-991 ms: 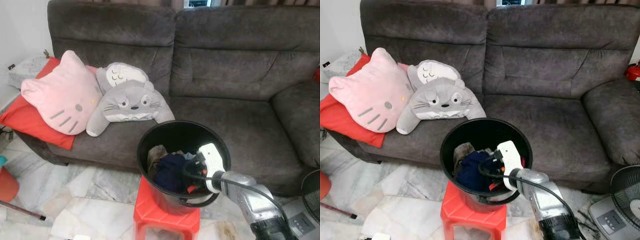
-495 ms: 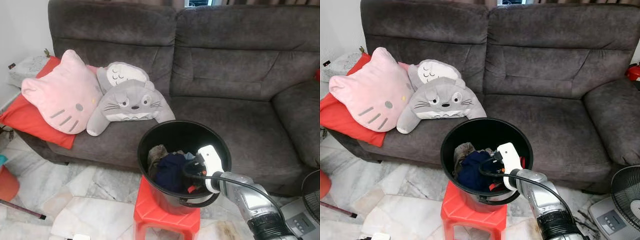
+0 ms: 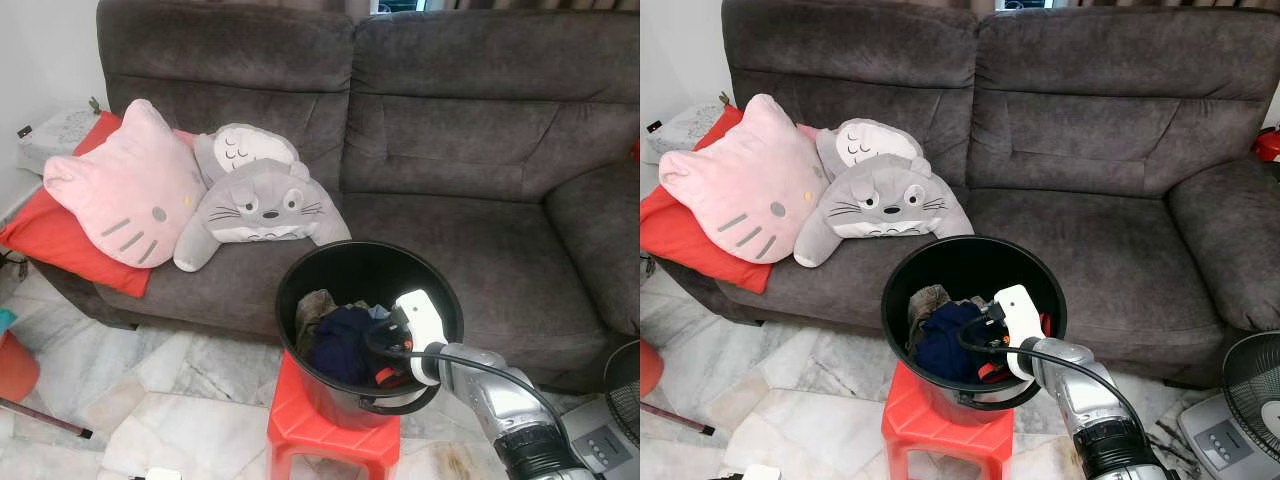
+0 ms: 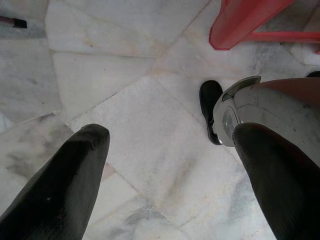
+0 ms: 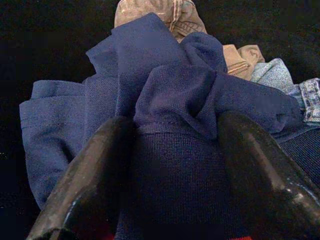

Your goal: Hang hanger

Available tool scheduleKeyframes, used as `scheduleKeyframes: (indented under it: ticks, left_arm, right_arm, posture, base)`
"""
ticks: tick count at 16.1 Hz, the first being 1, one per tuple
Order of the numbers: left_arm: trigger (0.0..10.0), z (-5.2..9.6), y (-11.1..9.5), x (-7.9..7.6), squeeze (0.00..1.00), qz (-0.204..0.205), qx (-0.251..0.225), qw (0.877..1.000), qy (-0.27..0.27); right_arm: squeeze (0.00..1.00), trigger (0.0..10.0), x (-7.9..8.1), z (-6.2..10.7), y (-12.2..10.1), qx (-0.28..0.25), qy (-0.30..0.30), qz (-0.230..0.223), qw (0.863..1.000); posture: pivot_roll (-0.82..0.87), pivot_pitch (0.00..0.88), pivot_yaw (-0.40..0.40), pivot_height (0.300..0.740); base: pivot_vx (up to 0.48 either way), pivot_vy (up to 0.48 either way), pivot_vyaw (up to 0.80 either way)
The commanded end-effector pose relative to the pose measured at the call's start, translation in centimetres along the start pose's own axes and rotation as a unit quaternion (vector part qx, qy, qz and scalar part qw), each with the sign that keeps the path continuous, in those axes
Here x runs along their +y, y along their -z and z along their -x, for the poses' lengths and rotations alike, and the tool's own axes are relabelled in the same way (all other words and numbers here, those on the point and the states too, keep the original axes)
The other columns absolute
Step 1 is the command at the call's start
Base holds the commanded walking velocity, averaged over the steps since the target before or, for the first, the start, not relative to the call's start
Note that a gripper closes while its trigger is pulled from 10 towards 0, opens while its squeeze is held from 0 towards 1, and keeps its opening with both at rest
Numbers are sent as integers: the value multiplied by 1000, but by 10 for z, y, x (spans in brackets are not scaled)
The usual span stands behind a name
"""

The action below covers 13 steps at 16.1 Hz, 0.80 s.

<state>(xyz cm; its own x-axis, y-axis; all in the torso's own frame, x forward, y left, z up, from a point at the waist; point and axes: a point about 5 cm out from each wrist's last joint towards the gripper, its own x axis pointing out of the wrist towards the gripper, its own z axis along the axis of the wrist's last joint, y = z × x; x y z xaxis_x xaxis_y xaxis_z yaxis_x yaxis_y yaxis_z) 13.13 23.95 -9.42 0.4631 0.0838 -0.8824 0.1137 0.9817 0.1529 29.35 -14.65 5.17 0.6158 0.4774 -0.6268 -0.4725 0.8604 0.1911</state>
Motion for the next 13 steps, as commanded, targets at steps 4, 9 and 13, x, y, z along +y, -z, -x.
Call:
scheduleKeyframes:
  ticks: [4,9,13]
  left_arm:
    - [10000,0,0,3,0,-15,9,1000,-3]
    - [10000,0,-1,4,0,-26,10,1000,-3]
    - [10000,0,-2,4,0,-28,10,1000,-5]
  right_arm:
    - [0,0,-10,5,-6,-17,27,0,1000]
    - [0,0,-16,10,-15,-36,41,4,999]
    - [0,0,-22,19,-40,-77,54,21,995]
  posture:
    - [-8,0,51,732]
    - [-17,0,59,732]
    - [-24,0,61,732]
  base:
    - [0,0,0]
    - [0,0,0]
    - [0,0,0]
